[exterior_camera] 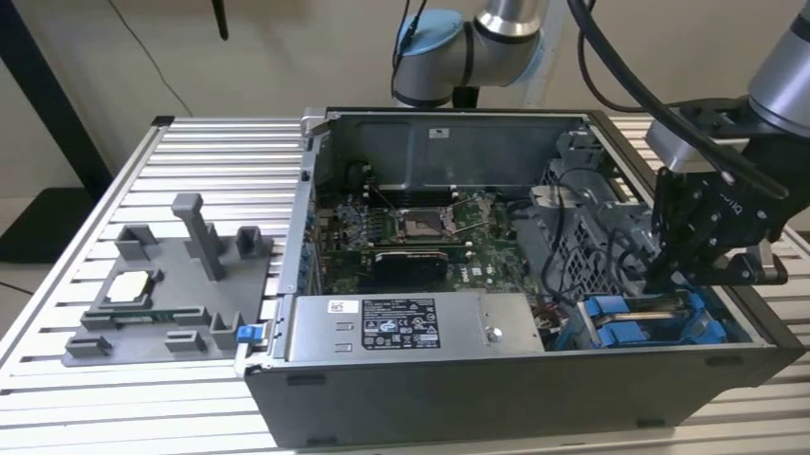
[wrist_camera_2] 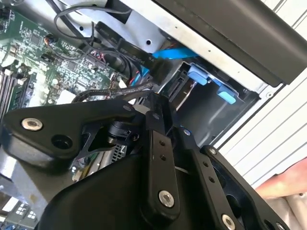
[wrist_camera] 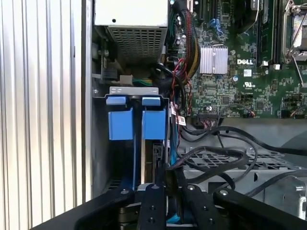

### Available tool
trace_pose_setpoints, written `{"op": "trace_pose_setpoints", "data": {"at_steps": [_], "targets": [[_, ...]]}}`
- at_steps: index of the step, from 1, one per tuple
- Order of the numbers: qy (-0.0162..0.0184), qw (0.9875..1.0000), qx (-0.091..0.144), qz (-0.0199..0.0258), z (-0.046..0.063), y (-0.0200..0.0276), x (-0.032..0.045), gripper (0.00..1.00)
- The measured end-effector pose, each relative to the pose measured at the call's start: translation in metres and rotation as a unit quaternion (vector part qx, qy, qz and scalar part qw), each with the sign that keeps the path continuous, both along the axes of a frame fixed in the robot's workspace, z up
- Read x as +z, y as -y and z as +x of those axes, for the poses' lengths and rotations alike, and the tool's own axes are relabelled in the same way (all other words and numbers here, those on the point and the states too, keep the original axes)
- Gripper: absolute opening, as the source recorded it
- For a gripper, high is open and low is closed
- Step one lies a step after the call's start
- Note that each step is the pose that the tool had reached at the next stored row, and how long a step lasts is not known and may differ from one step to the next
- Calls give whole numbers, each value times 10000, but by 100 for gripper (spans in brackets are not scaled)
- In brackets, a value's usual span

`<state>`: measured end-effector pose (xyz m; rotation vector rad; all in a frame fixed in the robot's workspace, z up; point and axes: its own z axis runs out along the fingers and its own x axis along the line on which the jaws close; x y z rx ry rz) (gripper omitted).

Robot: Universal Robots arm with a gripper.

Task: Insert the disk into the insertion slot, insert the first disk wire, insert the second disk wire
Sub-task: 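Insert the first disk wire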

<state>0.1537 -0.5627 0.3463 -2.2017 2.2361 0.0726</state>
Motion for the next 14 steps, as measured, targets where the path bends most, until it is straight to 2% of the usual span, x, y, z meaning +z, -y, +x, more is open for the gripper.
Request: {"op": "trace_pose_setpoints", "data": {"at_steps": [9, 14], "targets": [[0, 10000, 0, 1, 81, 33, -23, 0], [1, 10000, 0, -1, 89, 36, -40, 0]]}}
